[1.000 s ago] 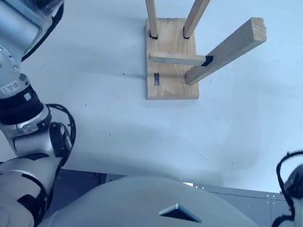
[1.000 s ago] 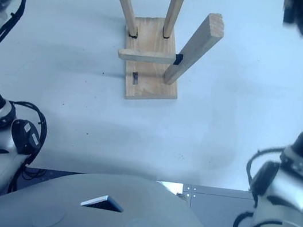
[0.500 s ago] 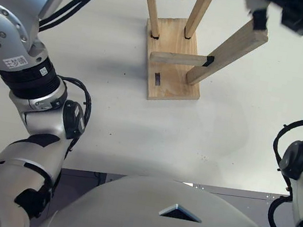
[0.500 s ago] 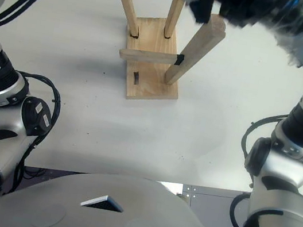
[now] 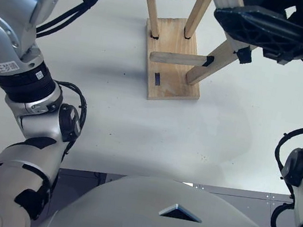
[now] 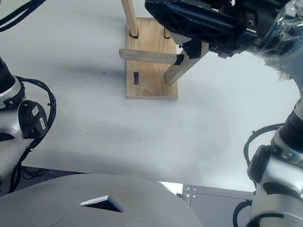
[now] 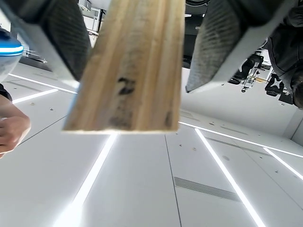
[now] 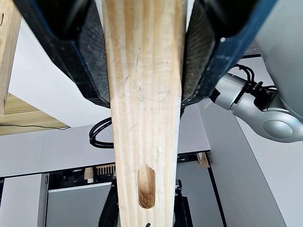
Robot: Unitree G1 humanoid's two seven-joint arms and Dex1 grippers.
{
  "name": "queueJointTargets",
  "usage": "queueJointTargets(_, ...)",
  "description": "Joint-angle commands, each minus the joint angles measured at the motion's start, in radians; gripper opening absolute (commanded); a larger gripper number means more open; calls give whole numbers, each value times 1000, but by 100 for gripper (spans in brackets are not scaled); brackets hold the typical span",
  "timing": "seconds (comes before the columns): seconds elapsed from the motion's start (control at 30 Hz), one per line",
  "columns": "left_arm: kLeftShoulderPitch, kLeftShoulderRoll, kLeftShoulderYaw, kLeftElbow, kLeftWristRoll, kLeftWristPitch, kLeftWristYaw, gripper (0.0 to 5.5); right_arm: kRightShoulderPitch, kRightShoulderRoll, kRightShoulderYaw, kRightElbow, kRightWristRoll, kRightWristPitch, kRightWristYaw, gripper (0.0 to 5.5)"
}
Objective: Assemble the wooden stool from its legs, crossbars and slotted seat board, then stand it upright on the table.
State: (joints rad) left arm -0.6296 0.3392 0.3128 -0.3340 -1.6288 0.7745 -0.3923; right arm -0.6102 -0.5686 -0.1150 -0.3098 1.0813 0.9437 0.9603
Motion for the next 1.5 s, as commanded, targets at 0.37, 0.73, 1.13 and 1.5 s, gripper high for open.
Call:
queueJointTargets(0.37,-3,16,-44,-31,11,-45,5,217,-9,-22,23,8,-49,-7,8,203)
queueJointTargets(0.73,-13,297,205,111,30,-71,-51,203,-9,-141,134,17,-319,-143,72,397)
queueJointTargets(1.13,290,235,172,296,376,-151,-313,203,-41,-231,139,206,-447,-222,213,405)
queueJointTargets(1.5,319,50,-26,414,636,-244,-438,202,-4,-196,199,239,-476,-238,237,405)
